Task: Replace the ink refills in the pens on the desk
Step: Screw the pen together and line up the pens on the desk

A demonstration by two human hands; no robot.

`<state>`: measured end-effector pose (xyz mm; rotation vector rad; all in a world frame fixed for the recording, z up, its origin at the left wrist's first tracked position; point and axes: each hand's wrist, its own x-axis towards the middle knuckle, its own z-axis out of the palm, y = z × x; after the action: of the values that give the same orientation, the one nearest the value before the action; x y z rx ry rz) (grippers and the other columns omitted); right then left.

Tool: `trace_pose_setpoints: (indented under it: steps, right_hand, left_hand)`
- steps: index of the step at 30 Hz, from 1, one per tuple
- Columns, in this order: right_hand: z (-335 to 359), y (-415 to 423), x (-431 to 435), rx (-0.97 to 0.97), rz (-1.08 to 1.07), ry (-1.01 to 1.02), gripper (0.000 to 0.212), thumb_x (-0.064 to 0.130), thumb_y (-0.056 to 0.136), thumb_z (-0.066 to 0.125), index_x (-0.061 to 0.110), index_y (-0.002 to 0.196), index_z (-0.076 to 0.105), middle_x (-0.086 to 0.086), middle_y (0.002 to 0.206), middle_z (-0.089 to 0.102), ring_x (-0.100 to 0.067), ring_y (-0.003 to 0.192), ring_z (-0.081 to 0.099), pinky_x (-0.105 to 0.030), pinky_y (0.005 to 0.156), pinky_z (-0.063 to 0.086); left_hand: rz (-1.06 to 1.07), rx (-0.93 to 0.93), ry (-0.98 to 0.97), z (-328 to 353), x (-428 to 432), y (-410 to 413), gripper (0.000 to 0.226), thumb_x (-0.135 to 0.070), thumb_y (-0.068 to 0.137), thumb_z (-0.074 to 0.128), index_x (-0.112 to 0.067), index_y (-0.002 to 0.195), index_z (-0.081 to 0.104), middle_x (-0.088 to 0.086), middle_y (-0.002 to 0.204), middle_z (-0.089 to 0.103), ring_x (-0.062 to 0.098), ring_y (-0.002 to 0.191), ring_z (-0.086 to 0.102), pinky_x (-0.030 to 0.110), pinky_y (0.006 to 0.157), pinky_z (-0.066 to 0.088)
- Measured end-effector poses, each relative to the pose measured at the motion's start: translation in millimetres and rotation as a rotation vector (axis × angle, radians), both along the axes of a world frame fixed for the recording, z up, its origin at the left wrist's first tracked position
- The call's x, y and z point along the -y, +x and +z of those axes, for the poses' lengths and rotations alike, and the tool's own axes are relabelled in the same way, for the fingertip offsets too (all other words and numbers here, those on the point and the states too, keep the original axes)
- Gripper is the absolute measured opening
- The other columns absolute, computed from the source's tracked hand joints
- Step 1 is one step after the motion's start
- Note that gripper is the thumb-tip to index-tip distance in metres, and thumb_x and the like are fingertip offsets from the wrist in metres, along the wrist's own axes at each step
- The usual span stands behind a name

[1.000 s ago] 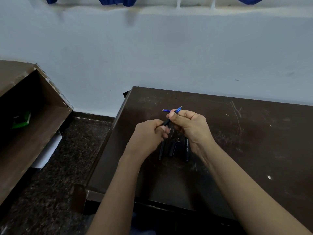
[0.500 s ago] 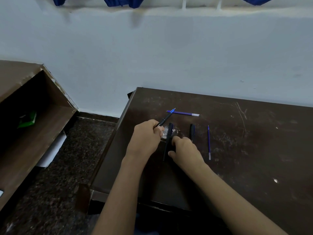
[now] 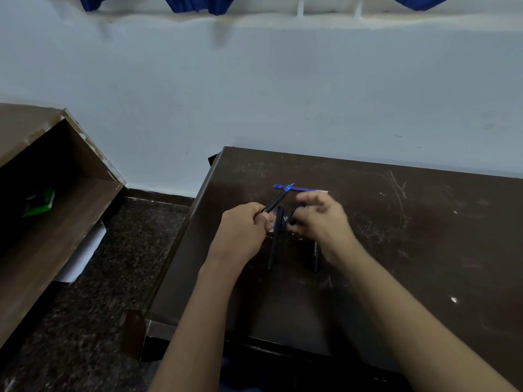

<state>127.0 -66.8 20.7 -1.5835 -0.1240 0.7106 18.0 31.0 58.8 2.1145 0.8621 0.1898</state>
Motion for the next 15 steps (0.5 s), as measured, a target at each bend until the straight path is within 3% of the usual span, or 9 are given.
trace_pose_setpoints:
  steps: [2,5,10,15]
  right_hand:
    - [14,12,3,-0.156,-0.151,0.303,0.027,-0.013,0.084,0.058,0.007,0.104,0.057,-0.016,0.096,0.060,-0.020,0.077,0.067,-0.037,0.078,0.060]
    - [25,21,11,-0.143,-0.220,0.463,0.029,-0.012,0.085,0.058,0.004,0.109,0.055,-0.010,0.090,0.060,-0.019,0.078,0.067,-0.036,0.082,0.059]
    - [28,19,11,-0.125,-0.213,0.460,0.030,-0.011,0.085,0.060,0.005,0.111,0.055,-0.008,0.085,0.063,-0.019,0.081,0.069,-0.032,0.080,0.059]
    - [26,10,6,-0.002,-0.116,0.366,0.028,-0.009,0.085,0.062,0.009,0.106,0.059,0.003,0.064,0.062,-0.008,0.069,0.068,-0.031,0.079,0.058]
  left_hand:
    - [-0.008,-0.004,-0.009,1,0,0,0.022,-0.015,0.096,0.045,-0.018,0.089,0.065,-0.004,0.085,0.067,0.004,0.072,0.058,0.009,0.062,0.040]
    - [-0.030,-0.030,-0.007,1,-1,0,0.022,-0.016,0.097,0.044,-0.021,0.090,0.064,-0.010,0.078,0.062,0.002,0.068,0.056,0.007,0.057,0.037]
    - [-0.048,-0.027,-0.041,4,1,0,0.021,-0.015,0.097,0.045,-0.022,0.091,0.064,-0.011,0.077,0.061,0.002,0.067,0.056,0.001,0.053,0.041]
    - [-0.065,-0.054,-0.031,4,3,1,0.019,-0.016,0.096,0.046,-0.024,0.090,0.061,-0.012,0.077,0.060,0.002,0.069,0.055,0.010,0.056,0.036]
